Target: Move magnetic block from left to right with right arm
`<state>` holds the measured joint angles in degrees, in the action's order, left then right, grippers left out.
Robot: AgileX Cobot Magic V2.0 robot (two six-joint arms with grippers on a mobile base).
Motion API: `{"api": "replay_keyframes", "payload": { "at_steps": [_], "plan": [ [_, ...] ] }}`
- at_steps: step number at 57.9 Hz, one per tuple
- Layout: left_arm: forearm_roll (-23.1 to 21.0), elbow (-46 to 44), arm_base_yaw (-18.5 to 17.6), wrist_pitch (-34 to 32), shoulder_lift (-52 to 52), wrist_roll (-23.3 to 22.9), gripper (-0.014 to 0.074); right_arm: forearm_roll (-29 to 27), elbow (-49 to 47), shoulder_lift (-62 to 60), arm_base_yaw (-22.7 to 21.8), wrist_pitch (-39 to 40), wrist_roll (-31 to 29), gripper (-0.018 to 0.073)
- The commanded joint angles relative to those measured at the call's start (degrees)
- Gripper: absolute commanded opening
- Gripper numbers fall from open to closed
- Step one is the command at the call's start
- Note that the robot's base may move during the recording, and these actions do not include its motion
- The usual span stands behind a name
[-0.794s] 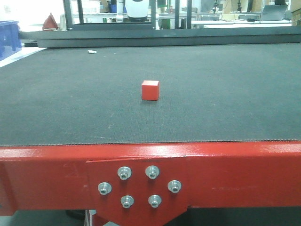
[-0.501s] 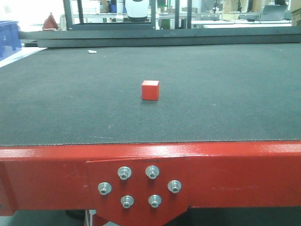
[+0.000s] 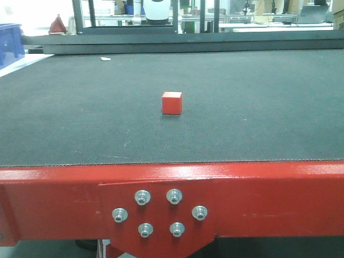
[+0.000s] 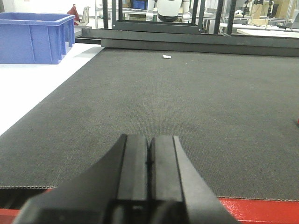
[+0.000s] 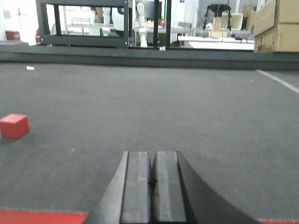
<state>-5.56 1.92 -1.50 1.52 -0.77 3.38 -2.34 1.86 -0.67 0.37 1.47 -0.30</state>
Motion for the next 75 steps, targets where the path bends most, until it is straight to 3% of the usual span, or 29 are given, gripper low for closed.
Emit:
{"api": "replay_keyframes", "payload": {
  "at_steps": [1,12,21,25,33,40,54,58,75],
  "plan": [
    [-0.26,0.46,0.06,-4.75,-0.69,-0.40,-0.0126,0.10,-1.32,-1.14,-0.22,6.97,-0.47,0.0057],
    [-0.26,0.46,0.06,-4.75,-0.69,-0.40,-0.0126,0.10,-12.49,1.64,-0.22,-0.24,-0.47,0.0057],
    [-0.26,0.46,0.06,-4.75,-0.69,-0.40,-0.0126,0.10,-22.39,12.88,0.19,-2.94,-0.42,0.0082],
    [-0.26,0.46,0.06,-4.75,-0.69,-0.40,-0.0126,0.10,-26.00,18.24,1.45,-2.88,-0.42,0.0165],
    [-0.26,0.46,0.06,-4.75,-0.69,-0.40,-0.0126,0.10,-32.26,31.38,6.64,-2.20,-0.42,0.0448],
    [-0.26,0.46,0.06,-4.75,-0.69,-0.40,-0.0126,0.10,-35.68,41.45,12.19,0.34,-0.42,0.0605],
    [-0.26,0.46,0.06,-4.75,-0.69,-0.40,-0.0126,0.10,-44.98,62.29,22.47,1.50,-0.17,0.0631],
    [-0.26,0.46,0.06,-4.75,-0.69,-0.40,-0.0126,-0.13,-50.66,68.24,23.83,-2.47,1.78,0.0631],
    [-0.26,0.46,0.06,-4.75,-0.69,-0.40,-0.0126,-0.40,-84.67,91.70,26.92,-33.86,12.77,0.0631]
  ]
}}
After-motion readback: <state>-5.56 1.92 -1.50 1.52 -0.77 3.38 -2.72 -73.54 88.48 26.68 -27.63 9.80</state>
